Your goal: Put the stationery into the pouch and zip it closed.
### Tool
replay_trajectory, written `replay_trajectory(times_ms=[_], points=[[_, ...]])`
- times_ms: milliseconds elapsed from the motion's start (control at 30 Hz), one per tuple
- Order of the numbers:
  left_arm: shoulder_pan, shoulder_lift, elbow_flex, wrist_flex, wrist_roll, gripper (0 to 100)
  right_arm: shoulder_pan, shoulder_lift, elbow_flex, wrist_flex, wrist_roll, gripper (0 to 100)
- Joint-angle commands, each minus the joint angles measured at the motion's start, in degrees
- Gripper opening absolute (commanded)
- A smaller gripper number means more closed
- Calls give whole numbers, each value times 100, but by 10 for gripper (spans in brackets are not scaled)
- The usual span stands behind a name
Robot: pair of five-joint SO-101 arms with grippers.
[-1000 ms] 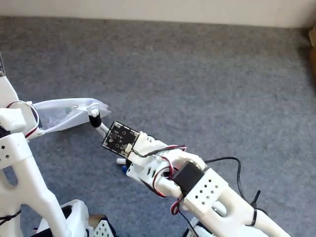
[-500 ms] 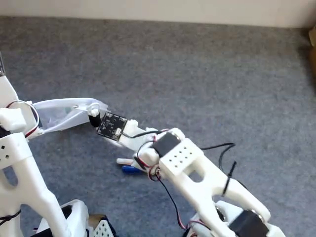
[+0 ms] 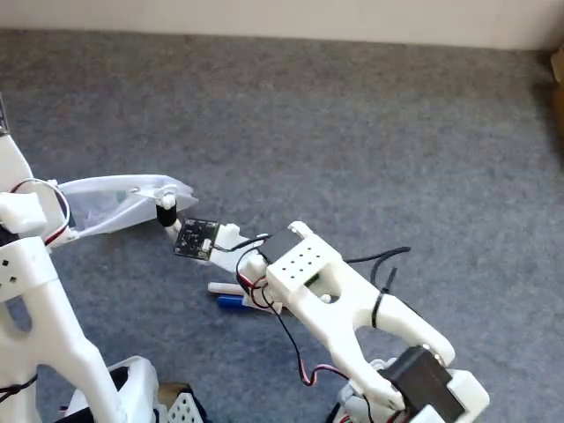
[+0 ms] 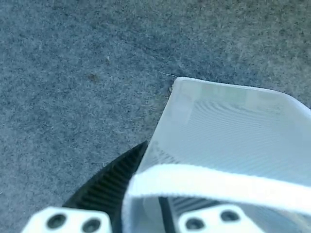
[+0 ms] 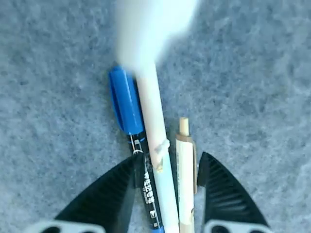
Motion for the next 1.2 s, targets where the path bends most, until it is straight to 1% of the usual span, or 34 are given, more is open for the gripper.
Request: replay_trajectory(times_ms=[0, 400, 533, 767, 833, 867, 933, 967, 1167], points=[[101, 189, 277, -114, 62, 7, 84, 171, -541, -22, 97, 170], [101, 198, 277, -114, 62, 7, 523, 1508, -1543, -22, 97, 170], [110, 189, 418, -246, 62, 7, 523, 1877, -1789, -22, 97, 170], [101, 189, 435, -246, 62, 7, 523, 2220, -1842, -22, 97, 168], [101, 189, 435, -246, 62, 7, 523, 2281, -1842, -22, 105, 137], [101, 189, 435, -246, 62, 7, 523, 2316, -1842, -22, 167, 102], [101, 189, 435, -246, 62, 7, 523, 2334, -1842, -13, 492, 19], [101, 189, 435, -246, 62, 7, 514, 2334, -1842, 4, 624, 0], [92, 189, 444, -246, 62, 7, 523, 2290, -1842, 31, 677, 3]])
